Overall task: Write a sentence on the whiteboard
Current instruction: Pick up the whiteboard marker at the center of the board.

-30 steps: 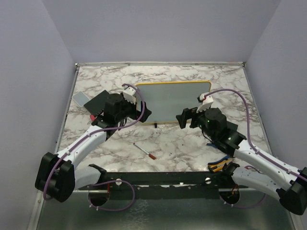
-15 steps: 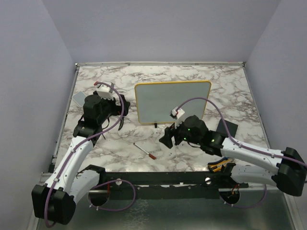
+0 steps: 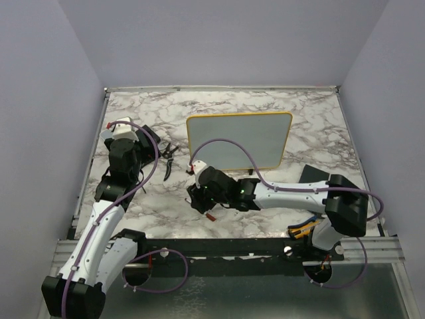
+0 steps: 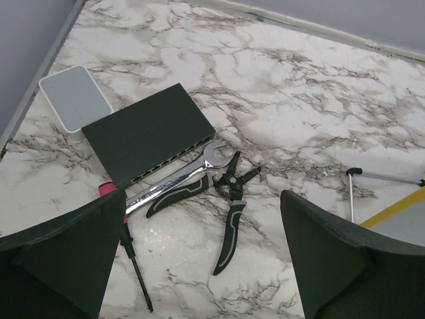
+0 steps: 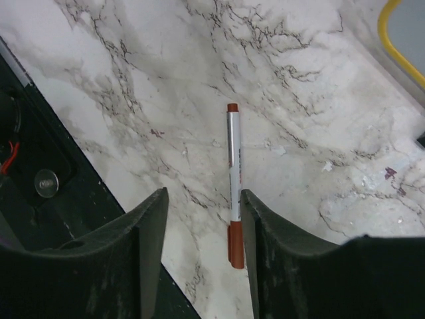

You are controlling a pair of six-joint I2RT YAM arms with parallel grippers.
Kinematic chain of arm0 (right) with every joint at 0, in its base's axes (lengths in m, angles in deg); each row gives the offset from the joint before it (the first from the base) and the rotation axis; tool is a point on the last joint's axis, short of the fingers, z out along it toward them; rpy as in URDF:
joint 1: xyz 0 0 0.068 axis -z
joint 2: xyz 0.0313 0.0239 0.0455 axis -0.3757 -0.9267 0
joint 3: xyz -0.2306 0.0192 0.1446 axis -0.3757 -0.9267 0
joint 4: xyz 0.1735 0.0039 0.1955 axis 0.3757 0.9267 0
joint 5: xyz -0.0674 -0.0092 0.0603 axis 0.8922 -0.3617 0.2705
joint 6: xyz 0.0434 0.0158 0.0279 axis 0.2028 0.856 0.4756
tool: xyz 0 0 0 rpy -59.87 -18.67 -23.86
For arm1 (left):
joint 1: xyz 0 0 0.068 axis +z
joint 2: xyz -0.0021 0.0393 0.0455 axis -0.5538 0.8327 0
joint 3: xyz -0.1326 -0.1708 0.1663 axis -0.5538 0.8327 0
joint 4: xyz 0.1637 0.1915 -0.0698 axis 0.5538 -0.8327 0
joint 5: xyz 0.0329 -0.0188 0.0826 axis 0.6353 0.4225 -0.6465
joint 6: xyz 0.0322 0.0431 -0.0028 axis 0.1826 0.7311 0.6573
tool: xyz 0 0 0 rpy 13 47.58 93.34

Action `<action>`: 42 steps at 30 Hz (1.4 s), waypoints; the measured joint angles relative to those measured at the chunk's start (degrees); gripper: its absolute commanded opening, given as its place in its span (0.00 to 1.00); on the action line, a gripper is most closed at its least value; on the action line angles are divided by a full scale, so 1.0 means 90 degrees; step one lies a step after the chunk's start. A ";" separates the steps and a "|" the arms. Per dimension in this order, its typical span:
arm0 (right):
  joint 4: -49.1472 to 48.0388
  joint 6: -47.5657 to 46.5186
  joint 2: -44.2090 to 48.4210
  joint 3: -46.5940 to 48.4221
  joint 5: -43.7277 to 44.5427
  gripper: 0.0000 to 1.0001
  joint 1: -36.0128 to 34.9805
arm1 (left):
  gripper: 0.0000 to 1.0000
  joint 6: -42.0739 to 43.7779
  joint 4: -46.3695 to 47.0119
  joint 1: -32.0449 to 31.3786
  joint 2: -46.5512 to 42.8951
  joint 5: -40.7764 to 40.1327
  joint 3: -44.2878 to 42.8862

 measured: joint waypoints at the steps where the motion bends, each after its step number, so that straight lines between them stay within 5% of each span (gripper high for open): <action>1: 0.0117 0.0002 -0.0192 0.0204 0.0078 0.45 -0.0046 | 0.99 0.0000 -0.0015 0.0000 -0.0092 -0.0119 0.0000; 22: 0.1812 -0.0078 -0.2487 0.2220 0.0867 0.34 -0.0265 | 0.99 0.0002 -0.0112 0.0000 -0.0512 -0.0709 0.0002; 26: 0.1880 -0.0090 -0.2599 0.2273 0.1020 0.23 -0.0274 | 0.99 0.0002 -0.0114 0.0000 -0.0520 -0.0709 0.0005; 28: 0.1885 -0.0087 -0.2633 0.2310 0.1032 0.03 -0.0282 | 0.99 0.0002 -0.0114 0.0000 -0.0522 -0.0709 0.0005; 37: 0.1826 0.0034 -0.2348 0.2079 0.1324 0.00 -0.0304 | 0.99 0.0012 -0.0112 0.0000 -0.0699 -0.0670 0.0022; 42: 0.1588 0.0160 -0.0699 0.1263 0.2154 0.00 -0.0301 | 0.99 0.0015 -0.0095 0.0000 -0.0950 -0.0085 -0.0066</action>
